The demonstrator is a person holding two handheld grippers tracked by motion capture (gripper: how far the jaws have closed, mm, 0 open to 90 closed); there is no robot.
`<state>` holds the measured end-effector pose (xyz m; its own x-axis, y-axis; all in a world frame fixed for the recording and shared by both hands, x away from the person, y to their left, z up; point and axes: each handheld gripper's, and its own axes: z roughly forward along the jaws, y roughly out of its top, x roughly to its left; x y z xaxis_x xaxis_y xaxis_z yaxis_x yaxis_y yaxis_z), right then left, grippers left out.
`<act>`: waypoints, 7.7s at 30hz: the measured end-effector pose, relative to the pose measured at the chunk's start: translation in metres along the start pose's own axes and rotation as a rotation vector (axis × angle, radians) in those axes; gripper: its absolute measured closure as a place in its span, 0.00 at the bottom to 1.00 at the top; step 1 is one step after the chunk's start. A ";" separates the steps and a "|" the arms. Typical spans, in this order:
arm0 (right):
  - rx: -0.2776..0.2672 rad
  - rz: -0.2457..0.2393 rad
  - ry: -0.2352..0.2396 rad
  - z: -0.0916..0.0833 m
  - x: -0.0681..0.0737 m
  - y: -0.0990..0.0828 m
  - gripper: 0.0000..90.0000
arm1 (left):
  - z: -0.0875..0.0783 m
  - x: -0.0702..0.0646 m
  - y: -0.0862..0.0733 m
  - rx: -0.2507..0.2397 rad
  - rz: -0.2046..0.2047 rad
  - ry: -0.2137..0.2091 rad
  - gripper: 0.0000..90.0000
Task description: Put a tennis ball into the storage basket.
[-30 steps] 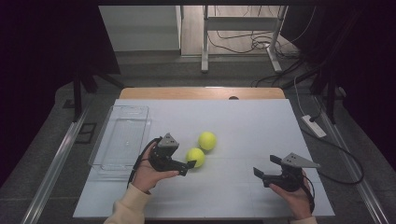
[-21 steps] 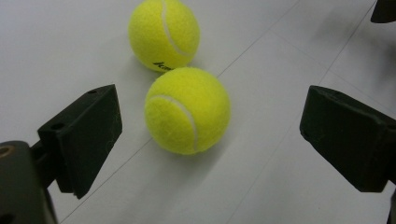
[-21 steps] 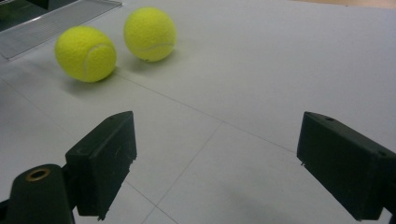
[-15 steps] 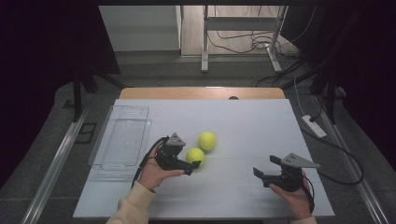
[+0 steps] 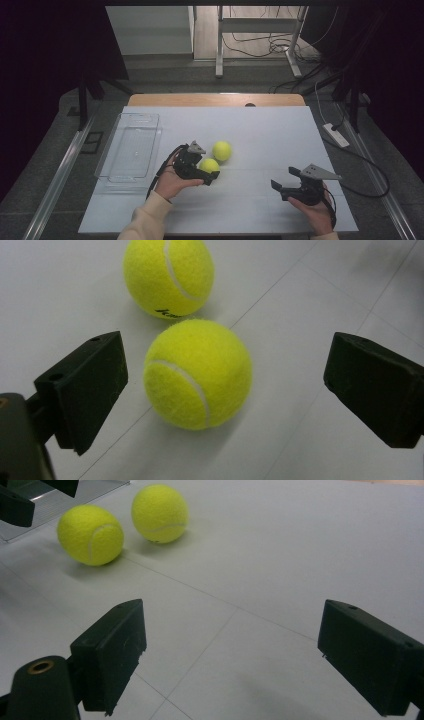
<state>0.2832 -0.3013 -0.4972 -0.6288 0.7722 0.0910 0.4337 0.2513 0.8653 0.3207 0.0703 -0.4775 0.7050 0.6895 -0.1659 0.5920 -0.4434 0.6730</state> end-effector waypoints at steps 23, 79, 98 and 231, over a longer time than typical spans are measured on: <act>0.006 0.005 -0.005 0.001 0.000 -0.001 0.14 | 0.031 0.006 0.001 0.091 0.003 0.035 0.06; 0.011 0.016 -0.025 0.001 -0.003 -0.003 0.14 | -0.019 -0.003 -0.001 -0.120 0.012 0.049 0.30; 0.012 0.017 -0.027 0.001 -0.003 -0.003 0.14 | -0.037 -0.005 0.003 -0.177 0.013 0.042 0.30; 0.016 0.016 -0.034 0.002 -0.003 -0.004 0.15 | -0.123 0.082 -0.009 -0.394 -0.210 0.251 0.30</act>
<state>0.2846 -0.3039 -0.5018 -0.5998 0.7953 0.0874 0.4538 0.2483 0.8558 0.3250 0.2014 -0.4087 0.4420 0.8785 -0.1813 0.4844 -0.0637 0.8725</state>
